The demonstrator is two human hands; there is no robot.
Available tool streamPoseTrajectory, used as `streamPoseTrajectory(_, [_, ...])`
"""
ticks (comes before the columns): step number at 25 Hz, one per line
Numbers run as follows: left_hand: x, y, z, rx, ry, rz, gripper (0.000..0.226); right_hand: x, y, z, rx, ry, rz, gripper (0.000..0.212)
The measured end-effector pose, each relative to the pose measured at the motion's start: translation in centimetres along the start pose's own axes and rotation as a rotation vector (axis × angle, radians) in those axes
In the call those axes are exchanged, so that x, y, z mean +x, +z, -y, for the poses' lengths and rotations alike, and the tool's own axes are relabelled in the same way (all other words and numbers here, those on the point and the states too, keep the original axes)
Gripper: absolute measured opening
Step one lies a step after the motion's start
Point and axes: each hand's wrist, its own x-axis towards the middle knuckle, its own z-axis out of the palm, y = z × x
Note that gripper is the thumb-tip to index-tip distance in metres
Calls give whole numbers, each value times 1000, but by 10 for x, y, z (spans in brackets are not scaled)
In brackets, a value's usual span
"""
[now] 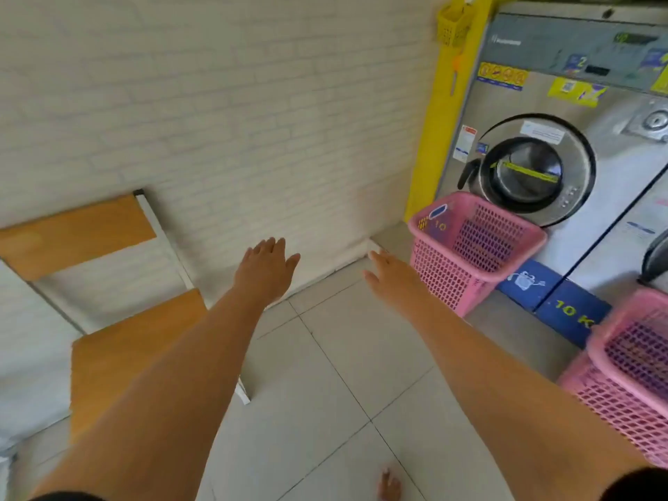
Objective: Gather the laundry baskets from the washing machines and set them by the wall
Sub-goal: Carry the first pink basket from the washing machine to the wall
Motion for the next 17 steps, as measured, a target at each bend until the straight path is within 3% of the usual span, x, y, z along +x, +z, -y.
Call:
streamPoseTrajectory(9, [107,90,-134,-98,109,183,59,32,10,-177,120,289,19,55])
streamPoseTrajectory(17, [225,165,-223,-123,213,344,58,78,21,-279,293,566,-40,49])
